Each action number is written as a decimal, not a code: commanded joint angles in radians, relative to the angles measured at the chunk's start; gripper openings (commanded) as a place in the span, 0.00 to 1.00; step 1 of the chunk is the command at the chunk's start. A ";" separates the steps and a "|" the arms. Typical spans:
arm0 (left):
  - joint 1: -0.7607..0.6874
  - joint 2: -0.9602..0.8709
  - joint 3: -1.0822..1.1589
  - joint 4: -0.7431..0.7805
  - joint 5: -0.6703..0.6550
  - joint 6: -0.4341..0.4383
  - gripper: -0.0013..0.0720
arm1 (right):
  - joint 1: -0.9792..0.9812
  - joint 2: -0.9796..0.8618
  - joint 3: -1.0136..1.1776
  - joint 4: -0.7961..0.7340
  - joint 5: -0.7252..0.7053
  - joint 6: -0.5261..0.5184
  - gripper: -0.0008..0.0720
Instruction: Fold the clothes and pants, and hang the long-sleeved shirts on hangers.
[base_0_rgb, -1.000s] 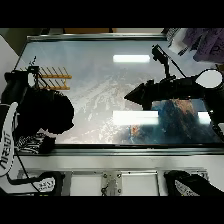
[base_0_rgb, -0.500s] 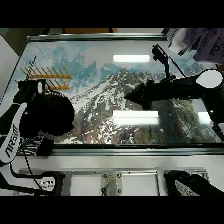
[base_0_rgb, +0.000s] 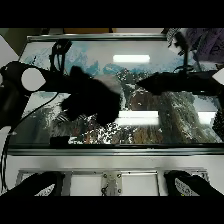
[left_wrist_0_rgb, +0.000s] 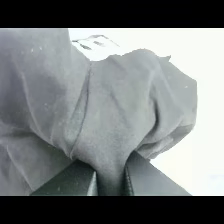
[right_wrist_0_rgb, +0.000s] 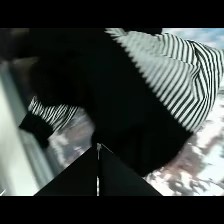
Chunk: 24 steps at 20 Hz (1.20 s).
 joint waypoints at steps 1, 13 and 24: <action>-0.212 0.035 0.111 -0.048 0.138 -0.002 0.04 | -0.148 0.041 0.008 -0.114 -0.052 0.186 0.03; 0.045 -0.342 0.151 -0.145 0.081 -0.093 0.94 | -0.321 0.074 0.007 -0.348 -0.047 0.272 0.03; 0.146 -0.402 -0.172 -0.512 0.223 0.043 0.94 | -0.362 -0.025 -0.252 -0.684 -0.079 0.446 0.98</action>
